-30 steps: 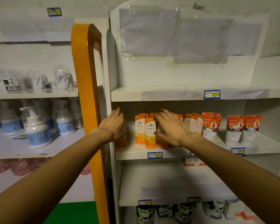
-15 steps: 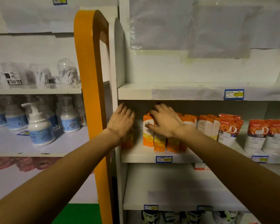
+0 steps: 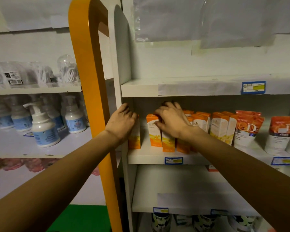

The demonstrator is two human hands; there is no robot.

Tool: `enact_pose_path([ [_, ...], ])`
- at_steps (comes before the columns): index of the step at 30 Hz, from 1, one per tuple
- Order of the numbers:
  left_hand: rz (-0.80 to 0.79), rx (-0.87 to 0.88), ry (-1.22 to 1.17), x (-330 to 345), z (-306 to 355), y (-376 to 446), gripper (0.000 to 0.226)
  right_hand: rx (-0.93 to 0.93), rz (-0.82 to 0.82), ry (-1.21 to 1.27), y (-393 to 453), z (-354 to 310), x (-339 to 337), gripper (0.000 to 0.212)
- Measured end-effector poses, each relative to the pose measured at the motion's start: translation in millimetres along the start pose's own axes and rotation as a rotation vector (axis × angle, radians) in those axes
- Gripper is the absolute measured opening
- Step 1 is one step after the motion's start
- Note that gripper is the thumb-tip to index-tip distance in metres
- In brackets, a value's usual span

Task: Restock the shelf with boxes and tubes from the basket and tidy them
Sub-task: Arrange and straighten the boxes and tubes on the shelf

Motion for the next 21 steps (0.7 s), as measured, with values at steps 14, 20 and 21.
enact_pose_path([
  [14, -0.015, 0.054, 0.0, -2.2, -4.4, 8.3, 0.037, -0.037, 0.01, 0.318, 1.4, -3.4, -6.5, 0.043],
  [20, -0.023, 0.098, -0.065, -2.4, -5.9, 6.0, 0.062, -0.053, 0.005, 0.327, 3.2, -19.1, -3.7, 0.042],
  [21, -0.032, 0.104, -0.084, -4.0, -6.5, 4.6, 0.069, -0.048, 0.01, 0.341, 3.9, -20.5, -3.3, 0.041],
])
Point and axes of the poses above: each hand's wrist, its own y-axis towards the middle knuckle, its own x-axis out of the palm, z = x × y, the point moved 9 cm from there along y, towards the middle knuckle, and after that the axes turned 1 degree about -z, right-handed, at the moved point
